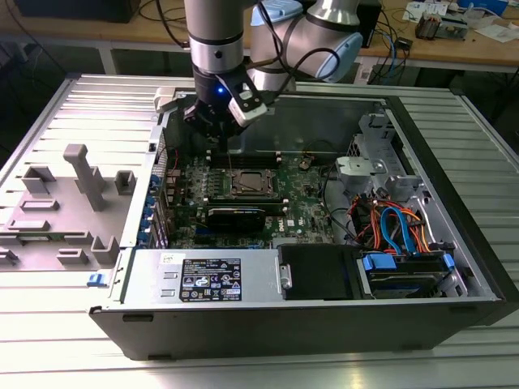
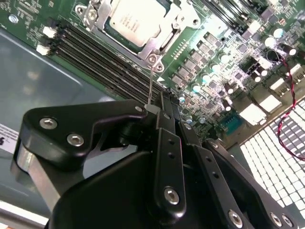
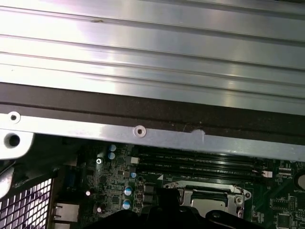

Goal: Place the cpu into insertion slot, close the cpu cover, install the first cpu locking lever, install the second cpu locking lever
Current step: 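Install the first cpu locking lever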

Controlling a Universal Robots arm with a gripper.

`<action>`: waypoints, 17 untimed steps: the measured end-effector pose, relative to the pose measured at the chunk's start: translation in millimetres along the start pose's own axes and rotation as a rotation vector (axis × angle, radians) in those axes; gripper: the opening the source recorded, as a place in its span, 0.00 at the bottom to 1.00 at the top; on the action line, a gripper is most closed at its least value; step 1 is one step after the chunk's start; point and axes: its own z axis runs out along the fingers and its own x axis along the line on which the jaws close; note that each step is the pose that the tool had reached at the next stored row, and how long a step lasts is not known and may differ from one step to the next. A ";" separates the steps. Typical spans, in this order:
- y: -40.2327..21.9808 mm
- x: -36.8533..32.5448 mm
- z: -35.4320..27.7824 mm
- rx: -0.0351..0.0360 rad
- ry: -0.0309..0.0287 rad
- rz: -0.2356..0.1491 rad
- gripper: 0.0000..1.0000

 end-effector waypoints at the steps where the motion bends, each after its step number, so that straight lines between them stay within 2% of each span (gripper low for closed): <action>1: 0.0 0.0 0.0 0.0000 0.0000 0.000 0.11; 15: -0.3 -2.8 0.1 0.0000 0.0001 0.000 0.11; 16: -1.6 -14.2 0.9 0.0002 -0.0003 0.006 0.11; 17: -1.7 -14.9 1.0 0.0002 -0.0005 0.007 0.11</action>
